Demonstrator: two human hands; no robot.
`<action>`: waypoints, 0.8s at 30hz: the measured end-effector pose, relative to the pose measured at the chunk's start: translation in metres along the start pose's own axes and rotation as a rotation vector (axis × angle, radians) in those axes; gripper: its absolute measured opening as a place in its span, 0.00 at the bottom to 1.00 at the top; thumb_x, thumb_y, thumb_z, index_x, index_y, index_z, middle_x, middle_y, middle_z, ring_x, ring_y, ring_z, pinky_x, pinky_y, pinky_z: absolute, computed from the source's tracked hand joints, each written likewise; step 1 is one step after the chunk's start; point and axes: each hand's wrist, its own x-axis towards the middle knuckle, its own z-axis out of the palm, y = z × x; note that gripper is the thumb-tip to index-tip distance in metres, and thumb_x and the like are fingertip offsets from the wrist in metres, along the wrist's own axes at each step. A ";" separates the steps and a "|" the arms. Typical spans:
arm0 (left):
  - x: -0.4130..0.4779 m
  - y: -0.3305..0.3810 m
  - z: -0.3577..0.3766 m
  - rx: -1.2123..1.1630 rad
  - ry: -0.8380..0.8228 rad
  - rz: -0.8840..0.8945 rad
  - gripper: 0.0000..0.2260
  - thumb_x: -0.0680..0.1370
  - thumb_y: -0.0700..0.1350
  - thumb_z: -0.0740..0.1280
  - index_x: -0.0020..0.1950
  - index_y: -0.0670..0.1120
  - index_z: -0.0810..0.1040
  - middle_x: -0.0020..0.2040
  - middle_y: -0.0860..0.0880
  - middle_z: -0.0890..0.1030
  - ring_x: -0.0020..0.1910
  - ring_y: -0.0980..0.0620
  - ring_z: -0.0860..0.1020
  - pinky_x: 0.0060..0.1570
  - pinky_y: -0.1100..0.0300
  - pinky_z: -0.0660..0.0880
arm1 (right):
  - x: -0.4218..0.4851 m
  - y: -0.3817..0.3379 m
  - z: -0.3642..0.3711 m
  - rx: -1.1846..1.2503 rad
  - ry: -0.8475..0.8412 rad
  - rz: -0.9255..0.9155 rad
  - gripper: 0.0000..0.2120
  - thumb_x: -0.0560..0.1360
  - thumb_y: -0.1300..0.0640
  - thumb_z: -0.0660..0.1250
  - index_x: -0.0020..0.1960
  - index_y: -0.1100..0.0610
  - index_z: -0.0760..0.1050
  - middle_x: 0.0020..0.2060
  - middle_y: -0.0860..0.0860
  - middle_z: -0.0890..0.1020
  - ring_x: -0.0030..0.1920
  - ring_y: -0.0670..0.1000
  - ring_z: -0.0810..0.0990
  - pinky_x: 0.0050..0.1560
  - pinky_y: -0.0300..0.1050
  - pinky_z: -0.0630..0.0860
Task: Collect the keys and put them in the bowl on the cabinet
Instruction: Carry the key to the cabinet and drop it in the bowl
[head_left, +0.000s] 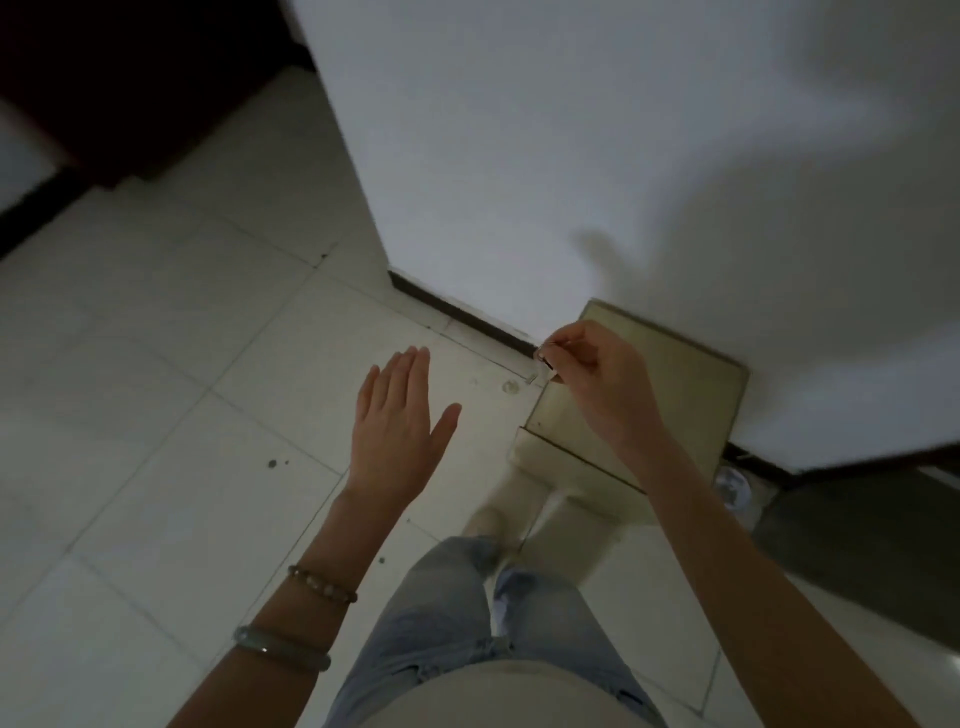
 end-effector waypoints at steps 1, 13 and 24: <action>-0.008 -0.004 -0.003 0.004 0.010 -0.039 0.29 0.77 0.56 0.55 0.71 0.38 0.60 0.70 0.37 0.68 0.69 0.39 0.65 0.70 0.45 0.55 | -0.001 -0.003 0.005 -0.015 -0.040 -0.016 0.02 0.71 0.59 0.67 0.39 0.54 0.77 0.35 0.53 0.84 0.37 0.53 0.82 0.43 0.57 0.80; -0.105 -0.043 -0.025 0.079 0.134 -0.449 0.30 0.78 0.56 0.58 0.72 0.39 0.56 0.72 0.39 0.64 0.72 0.42 0.60 0.72 0.45 0.54 | -0.020 -0.043 0.076 0.089 -0.521 -0.078 0.02 0.70 0.59 0.66 0.39 0.57 0.76 0.34 0.54 0.84 0.40 0.54 0.83 0.49 0.61 0.79; -0.115 -0.093 -0.033 0.083 0.194 -0.634 0.31 0.77 0.57 0.57 0.73 0.39 0.56 0.73 0.39 0.63 0.72 0.42 0.59 0.72 0.46 0.52 | 0.001 -0.074 0.146 0.019 -0.702 -0.170 0.03 0.72 0.60 0.67 0.41 0.60 0.76 0.37 0.55 0.84 0.40 0.52 0.83 0.48 0.56 0.81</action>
